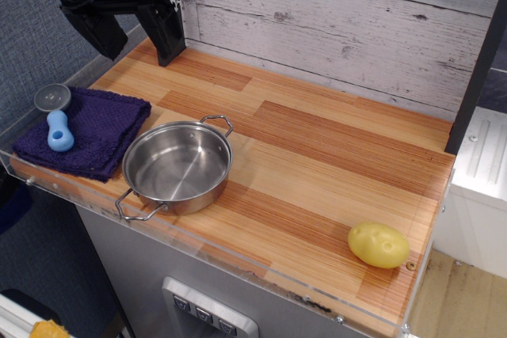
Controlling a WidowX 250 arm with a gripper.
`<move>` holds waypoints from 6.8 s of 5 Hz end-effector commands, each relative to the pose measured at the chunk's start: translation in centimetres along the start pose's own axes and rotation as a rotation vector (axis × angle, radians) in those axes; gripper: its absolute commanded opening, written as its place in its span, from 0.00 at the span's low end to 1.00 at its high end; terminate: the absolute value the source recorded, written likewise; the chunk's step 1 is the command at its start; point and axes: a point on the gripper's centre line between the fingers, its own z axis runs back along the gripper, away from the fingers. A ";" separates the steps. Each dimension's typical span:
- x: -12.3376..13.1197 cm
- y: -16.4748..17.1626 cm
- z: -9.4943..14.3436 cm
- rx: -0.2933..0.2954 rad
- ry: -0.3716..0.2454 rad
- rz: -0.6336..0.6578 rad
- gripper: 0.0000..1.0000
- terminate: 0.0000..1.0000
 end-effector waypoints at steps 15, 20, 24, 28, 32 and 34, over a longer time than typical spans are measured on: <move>-4.2 1.7 -9.0 0.127 0.095 -0.154 0.00 0.00; 4.2 4.1 -5.3 0.136 -0.036 0.079 0.00 0.00; 5.3 7.9 -10.4 0.190 -0.020 0.329 0.00 0.00; 5.0 9.6 -10.7 0.220 0.011 0.411 1.00 0.00; 5.7 8.0 -9.0 0.183 0.006 0.363 1.00 0.00; 6.3 6.1 -5.1 0.143 -0.040 0.324 1.00 0.00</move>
